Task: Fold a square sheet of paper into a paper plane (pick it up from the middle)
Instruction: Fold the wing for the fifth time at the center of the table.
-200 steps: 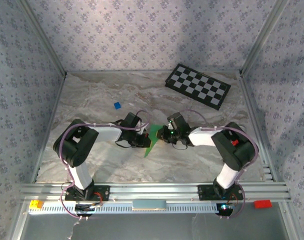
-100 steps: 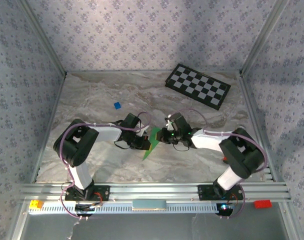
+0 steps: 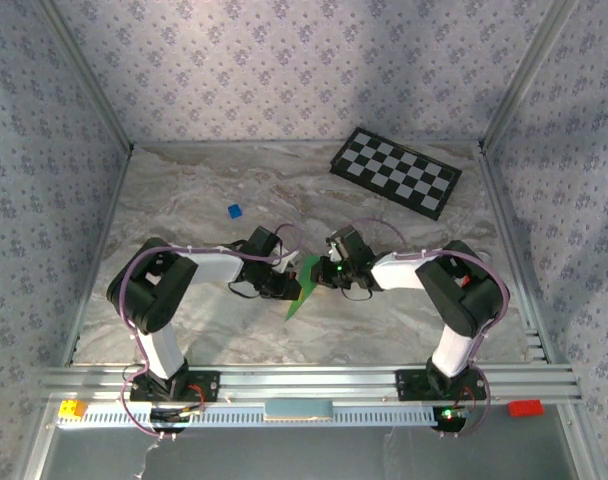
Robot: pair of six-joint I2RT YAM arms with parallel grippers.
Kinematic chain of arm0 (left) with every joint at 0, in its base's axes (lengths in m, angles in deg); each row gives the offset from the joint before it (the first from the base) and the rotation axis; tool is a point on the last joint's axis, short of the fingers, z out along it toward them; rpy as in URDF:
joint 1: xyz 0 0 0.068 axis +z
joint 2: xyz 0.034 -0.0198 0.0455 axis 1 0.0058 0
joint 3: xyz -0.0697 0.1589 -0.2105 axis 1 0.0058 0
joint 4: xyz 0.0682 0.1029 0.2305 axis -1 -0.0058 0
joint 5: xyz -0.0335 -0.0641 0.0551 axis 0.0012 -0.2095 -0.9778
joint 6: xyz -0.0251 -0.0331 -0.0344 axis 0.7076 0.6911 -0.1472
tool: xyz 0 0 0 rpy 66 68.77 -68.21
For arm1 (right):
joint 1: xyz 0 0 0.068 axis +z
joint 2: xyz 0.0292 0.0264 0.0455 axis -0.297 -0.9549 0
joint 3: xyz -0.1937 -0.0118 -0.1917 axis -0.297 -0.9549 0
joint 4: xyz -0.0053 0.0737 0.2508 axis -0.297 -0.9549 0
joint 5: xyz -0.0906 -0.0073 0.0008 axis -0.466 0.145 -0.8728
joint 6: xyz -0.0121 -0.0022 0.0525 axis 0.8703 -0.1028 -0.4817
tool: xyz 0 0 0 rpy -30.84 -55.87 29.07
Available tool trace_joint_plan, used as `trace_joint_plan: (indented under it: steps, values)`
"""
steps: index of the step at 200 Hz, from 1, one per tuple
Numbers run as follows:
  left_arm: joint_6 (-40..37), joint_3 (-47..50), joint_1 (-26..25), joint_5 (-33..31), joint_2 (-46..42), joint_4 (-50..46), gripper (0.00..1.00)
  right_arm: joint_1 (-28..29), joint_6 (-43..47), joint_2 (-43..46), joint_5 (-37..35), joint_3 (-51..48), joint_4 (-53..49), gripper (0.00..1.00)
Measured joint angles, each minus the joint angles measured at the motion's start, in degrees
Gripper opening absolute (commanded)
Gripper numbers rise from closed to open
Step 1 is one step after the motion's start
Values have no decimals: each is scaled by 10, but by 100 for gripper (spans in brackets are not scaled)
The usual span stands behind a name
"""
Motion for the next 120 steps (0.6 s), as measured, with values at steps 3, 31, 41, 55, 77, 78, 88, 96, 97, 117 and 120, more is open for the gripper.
trace_joint_plan:
  steps: [3, 31, 41, 55, 77, 78, 88, 96, 97, 117, 120]
  values:
    - [0, 0, 0, 0, 0, 0, 0, -2, -1, 0, 1, 0, 1, 10]
    - [0, 0, 1, 2, 1, 0, 0, -22, -10, -2, 7, -3, 8, 10]
    - [0, 0, 1, 2, 1, 0, 0, -33, -14, -2, 5, -3, 8, 10]
    - [0, 0, 1, 2, 1, 0, 0, -48, -16, -2, 3, -3, 8, 10]
    - [0, 0, 1, 2, 1, 1, 0, -77, -21, -3, 2, -3, 11, 10]
    - [0, 0, 1, 2, 1, 1, 0, -79, -21, -3, 2, -3, 12, 10]
    - [0, 0, 1, 2, 1, 2, 0, -93, -23, -4, 2, -3, 15, 10]
    - [0, 2, 1, 3, 1, 3, 0, -104, -25, -5, 2, -3, 16, 10]
    - [0, 2, 1, 3, 1, 3, 0, -105, -26, -5, 2, -2, 16, 10]
    - [1, 2, 1, 4, 1, 5, 0, -128, -30, -5, -3, -3, 19, 11]
    - [1, 3, 1, 4, 1, 5, 0, -131, -31, -5, -3, -3, 20, 11]
